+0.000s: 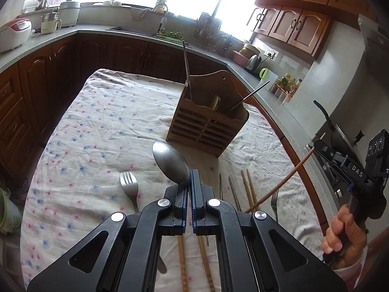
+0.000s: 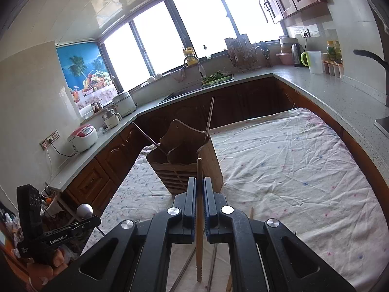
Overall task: Organize utensils
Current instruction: 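Lift the spoon with the left tool while the right tool carries the chopstick to the holder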
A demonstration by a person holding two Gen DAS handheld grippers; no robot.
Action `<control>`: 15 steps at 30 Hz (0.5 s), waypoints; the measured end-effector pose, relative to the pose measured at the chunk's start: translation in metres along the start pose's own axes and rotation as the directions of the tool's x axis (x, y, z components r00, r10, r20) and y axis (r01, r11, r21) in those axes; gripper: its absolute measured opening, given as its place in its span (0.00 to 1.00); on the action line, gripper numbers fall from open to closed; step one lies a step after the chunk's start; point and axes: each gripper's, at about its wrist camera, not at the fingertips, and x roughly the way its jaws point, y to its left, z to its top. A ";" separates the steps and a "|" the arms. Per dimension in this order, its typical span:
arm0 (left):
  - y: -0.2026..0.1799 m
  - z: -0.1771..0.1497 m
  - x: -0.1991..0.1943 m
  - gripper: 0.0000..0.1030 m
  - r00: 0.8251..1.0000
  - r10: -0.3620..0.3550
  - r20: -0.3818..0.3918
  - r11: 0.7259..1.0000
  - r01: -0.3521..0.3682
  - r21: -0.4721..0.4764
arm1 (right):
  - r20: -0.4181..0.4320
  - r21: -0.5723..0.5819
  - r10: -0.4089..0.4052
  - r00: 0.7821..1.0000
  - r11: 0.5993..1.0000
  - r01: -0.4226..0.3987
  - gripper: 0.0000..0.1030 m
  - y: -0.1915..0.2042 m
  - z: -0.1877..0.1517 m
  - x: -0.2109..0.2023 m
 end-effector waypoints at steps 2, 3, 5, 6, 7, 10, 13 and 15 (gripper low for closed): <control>-0.001 0.004 -0.003 0.02 1.000 0.000 0.012 1.000 -0.001 0.003 | 0.009 0.001 0.005 1.000 1.000 -0.005 0.05 0.000 0.002 -0.001; -0.001 0.006 -0.004 0.02 1.000 0.001 0.018 1.000 -0.001 0.006 | 0.013 0.000 0.005 1.000 1.000 -0.005 0.05 0.001 0.003 -0.002; -0.002 0.010 -0.007 0.02 1.000 0.002 0.031 1.000 -0.002 0.010 | 0.019 -0.001 0.007 1.000 1.000 -0.007 0.05 0.001 0.004 -0.002; -0.002 0.012 -0.008 0.02 0.999 0.003 0.038 1.000 -0.003 0.012 | 0.022 -0.001 0.008 1.000 1.000 -0.008 0.05 0.001 0.005 -0.002; -0.003 0.014 -0.008 0.02 0.999 0.004 0.044 1.000 -0.005 0.015 | 0.024 -0.001 0.011 1.000 1.000 -0.011 0.05 0.001 0.005 -0.003; -0.003 0.022 -0.010 0.02 0.998 0.007 0.063 1.000 -0.008 0.018 | 0.031 -0.003 0.014 0.999 1.000 -0.014 0.05 0.002 0.008 -0.003; -0.003 0.029 -0.012 0.02 0.997 0.012 0.082 1.000 -0.014 0.020 | 0.042 -0.006 0.016 0.999 1.000 -0.016 0.05 0.003 0.013 -0.004; -0.003 0.033 -0.013 0.02 0.996 0.014 0.093 1.000 -0.015 0.019 | 0.049 -0.007 0.017 0.999 1.000 -0.016 0.05 0.004 0.016 -0.004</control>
